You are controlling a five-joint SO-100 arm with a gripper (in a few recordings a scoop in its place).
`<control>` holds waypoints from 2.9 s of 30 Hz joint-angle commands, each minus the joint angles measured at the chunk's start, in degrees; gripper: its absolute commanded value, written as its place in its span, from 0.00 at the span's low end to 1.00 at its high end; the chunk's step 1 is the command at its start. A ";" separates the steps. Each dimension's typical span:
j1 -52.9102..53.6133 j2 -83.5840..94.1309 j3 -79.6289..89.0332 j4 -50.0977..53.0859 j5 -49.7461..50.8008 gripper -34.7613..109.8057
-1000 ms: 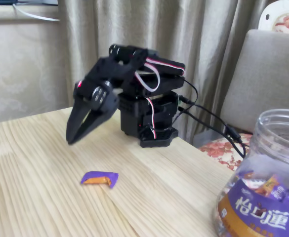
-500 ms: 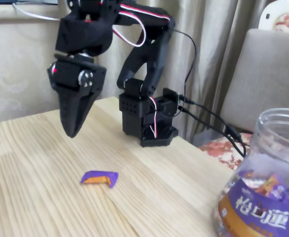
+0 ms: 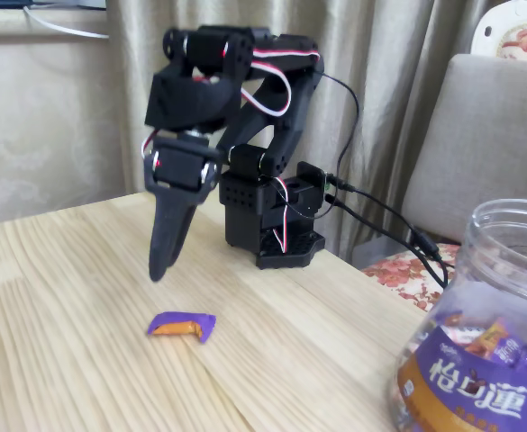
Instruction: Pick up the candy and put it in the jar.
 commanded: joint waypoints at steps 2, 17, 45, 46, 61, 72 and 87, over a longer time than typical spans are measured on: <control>1.49 2.02 3.25 -4.39 -1.32 0.53; 3.96 -21.01 -4.92 -4.75 -3.52 0.51; -0.35 -28.04 -9.67 -3.08 3.43 0.49; -0.62 -27.60 -8.79 -3.43 3.43 0.49; -1.14 -26.10 -4.57 -7.38 3.60 0.48; -3.52 -29.53 -3.43 -10.55 6.77 0.45; -1.67 -34.10 -3.25 -12.92 5.10 0.24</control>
